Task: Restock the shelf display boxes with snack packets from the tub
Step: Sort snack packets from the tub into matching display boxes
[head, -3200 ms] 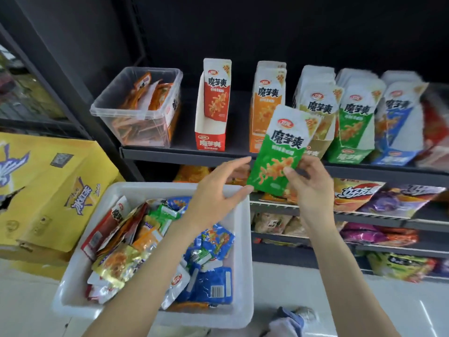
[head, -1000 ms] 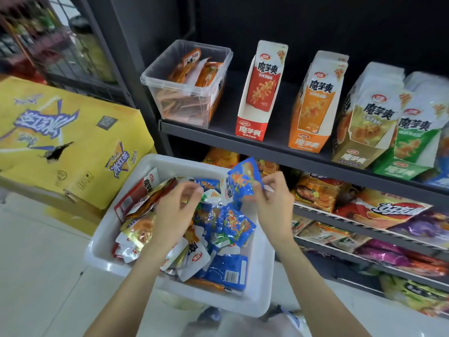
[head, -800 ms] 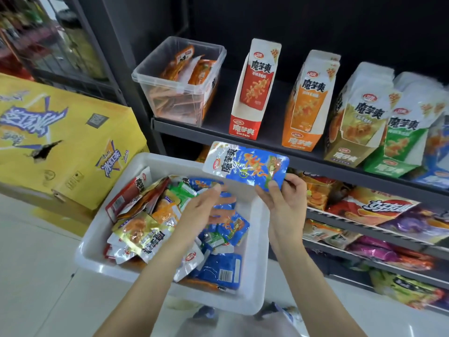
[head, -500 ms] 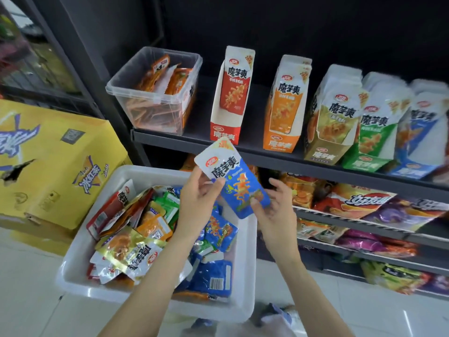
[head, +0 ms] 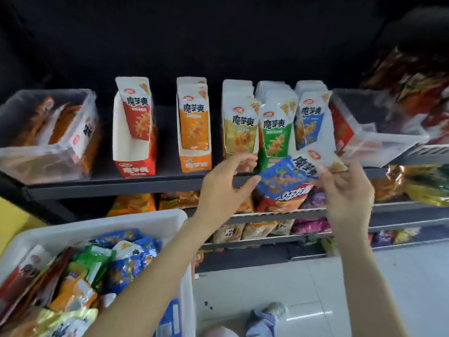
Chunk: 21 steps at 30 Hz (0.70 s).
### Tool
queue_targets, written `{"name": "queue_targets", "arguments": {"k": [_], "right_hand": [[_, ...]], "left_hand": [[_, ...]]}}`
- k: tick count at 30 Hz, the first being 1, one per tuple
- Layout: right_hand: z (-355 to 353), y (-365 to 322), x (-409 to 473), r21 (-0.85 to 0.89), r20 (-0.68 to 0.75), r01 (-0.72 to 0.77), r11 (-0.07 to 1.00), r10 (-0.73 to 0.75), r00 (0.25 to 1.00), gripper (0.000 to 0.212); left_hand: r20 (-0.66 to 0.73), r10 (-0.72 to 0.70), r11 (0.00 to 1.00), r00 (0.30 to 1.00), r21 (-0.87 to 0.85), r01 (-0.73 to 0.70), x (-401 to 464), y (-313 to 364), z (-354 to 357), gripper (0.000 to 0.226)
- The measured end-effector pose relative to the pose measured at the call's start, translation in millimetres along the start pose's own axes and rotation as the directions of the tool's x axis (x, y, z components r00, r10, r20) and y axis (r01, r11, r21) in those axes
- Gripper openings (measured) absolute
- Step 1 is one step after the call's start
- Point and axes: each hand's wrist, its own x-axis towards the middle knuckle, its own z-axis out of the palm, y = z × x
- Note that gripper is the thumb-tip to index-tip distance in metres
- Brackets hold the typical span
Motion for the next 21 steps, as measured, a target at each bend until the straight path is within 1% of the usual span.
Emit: {"name": "queue_targets", "arguments": {"k": [1,2,3,4,6,7,8,10,13,15,17,19,21], "right_hand": [[-14.5,1.3,14.1,-0.043,-0.1,0.042,0.998,-0.046,0.994,0.02],[-27.9,3.9,30.3,-0.098,-0.177,0.073,0.993,-0.089,0.98,0.02],[-38.6,5.5,45.6,-0.138,-0.23,0.099,0.985,-0.129,0.965,0.02],[-46.2,6.5,61.1,-0.168,-0.264,0.119,0.979,-0.161,0.951,0.019],[-55.2,15.2,91.7,-0.208,-0.267,0.143,0.968,-0.197,0.943,0.01],[-56.6,21.4,106.6,-0.245,-0.244,0.152,0.958,-0.213,0.946,0.005],[-55.8,28.8,120.7,-0.286,-0.221,0.155,0.946,-0.222,0.95,0.007],[-51.9,44.9,146.7,-0.337,-0.154,0.157,0.928,-0.219,0.964,0.003],[-39.9,62.9,176.7,-0.43,-0.031,0.171,0.886,-0.204,0.978,0.007],[-29.5,69.7,191.4,-0.502,0.08,0.193,0.843,-0.177,0.981,0.011],[-19.6,75.3,201.2,-0.544,0.179,0.192,0.817,-0.111,0.978,0.014],[-11.3,80.4,206.3,-0.573,0.229,0.177,0.8,-0.051,0.972,0.018],[-3.8,83.9,209.1,-0.579,0.232,0.184,0.794,-0.056,0.971,0.018]], "left_hand": [[0.014,0.025,0.997,1.0,0.066,-0.026,10.3,0.1,10.5,0.03],[0.057,0.05,0.987,0.997,0.152,-0.058,20.6,0.1,20.4,0.029],[0.111,0.078,0.966,0.991,0.236,-0.103,30.5,-0.3,30.4,0.029],[0.157,0.108,0.939,0.982,0.308,-0.153,39.7,-1.3,41.3,0.029],[0.202,0.161,0.889,0.966,0.396,-0.231,55.0,-1.0,63.6,0.03],[0.205,0.182,0.868,0.962,0.426,-0.255,61.8,0.5,74.7,0.03],[0.198,0.204,0.848,0.959,0.453,-0.274,68.2,1.6,85.1,0.03],[0.18,0.248,0.81,0.952,0.5,-0.306,81.8,3.9,104.1,0.029],[0.208,0.256,0.766,0.944,0.552,-0.329,101.9,2.3,124.5,0.03],[0.228,0.243,0.755,0.943,0.566,-0.331,111.4,-1.7,130.9,0.027],[0.226,0.239,0.759,0.944,0.563,-0.327,115.8,-5.7,133.6,0.021],[0.213,0.247,0.765,0.945,0.556,-0.325,117.1,-8.7,134.3,0.016],[0.204,0.249,0.767,0.947,0.555,-0.321,117.7,-10.5,134.3,0.014]]}}
